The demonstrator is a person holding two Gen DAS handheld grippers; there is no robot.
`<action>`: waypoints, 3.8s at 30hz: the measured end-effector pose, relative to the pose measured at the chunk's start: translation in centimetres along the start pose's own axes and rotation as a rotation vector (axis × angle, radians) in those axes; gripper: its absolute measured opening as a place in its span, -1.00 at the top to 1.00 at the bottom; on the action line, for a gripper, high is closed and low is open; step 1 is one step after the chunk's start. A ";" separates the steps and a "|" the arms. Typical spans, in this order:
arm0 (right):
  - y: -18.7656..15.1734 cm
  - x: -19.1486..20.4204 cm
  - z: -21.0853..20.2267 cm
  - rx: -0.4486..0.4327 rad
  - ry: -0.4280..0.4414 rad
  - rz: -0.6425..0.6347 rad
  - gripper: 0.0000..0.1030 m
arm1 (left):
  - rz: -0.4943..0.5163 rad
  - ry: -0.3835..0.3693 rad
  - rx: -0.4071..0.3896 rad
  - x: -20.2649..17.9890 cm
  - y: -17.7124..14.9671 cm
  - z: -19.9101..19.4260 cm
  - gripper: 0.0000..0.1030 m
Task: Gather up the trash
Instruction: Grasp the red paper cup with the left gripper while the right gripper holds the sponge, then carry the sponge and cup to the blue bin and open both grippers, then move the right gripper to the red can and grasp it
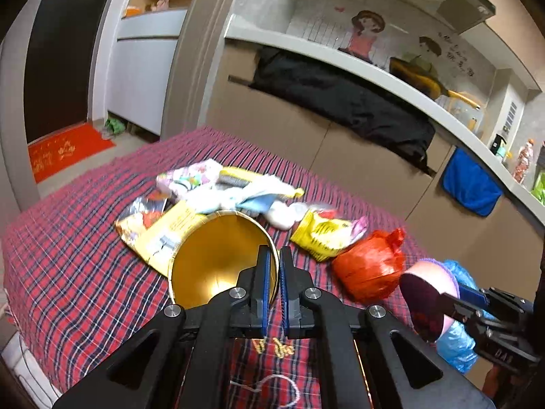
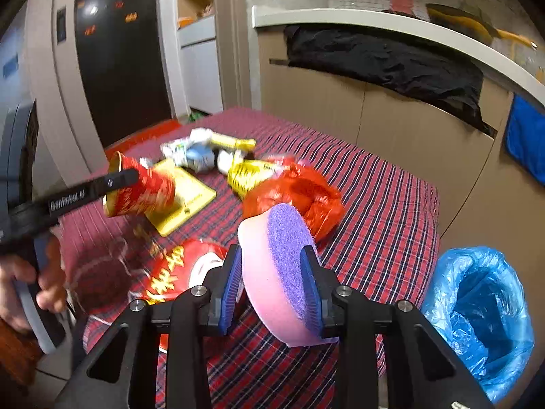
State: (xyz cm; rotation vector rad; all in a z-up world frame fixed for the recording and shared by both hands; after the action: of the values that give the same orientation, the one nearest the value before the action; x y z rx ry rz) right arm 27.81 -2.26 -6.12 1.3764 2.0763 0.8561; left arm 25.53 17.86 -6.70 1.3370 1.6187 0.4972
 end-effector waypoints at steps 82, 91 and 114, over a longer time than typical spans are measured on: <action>-7.8 -23.9 -8.4 -0.083 -0.317 0.356 0.17 | 0.105 -0.235 0.153 -23.1 -2.7 7.4 0.14; -4.7 -14.6 -7.9 -0.118 -0.276 0.194 0.11 | 0.166 -0.024 0.029 -12.1 -0.2 -0.3 0.13; -5.0 5.3 1.0 0.150 0.091 0.054 0.02 | -0.070 0.069 0.073 5.1 -4.6 -5.2 0.13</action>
State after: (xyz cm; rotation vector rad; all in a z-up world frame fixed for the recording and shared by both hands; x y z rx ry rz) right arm 23.53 1.42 -10.74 1.5026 2.2206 0.8132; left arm 18.95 22.32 -9.91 1.3241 1.7487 0.4503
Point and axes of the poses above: each gripper's, at about its wrist camera, not at the fingertips, and z roughly the way its jaws point, x to its left, y to its top, the point moved 8 cm from there along z, roughly the way its jaws point, and after that the axes turned 9 degrees about -y, right-handed, at the moved point
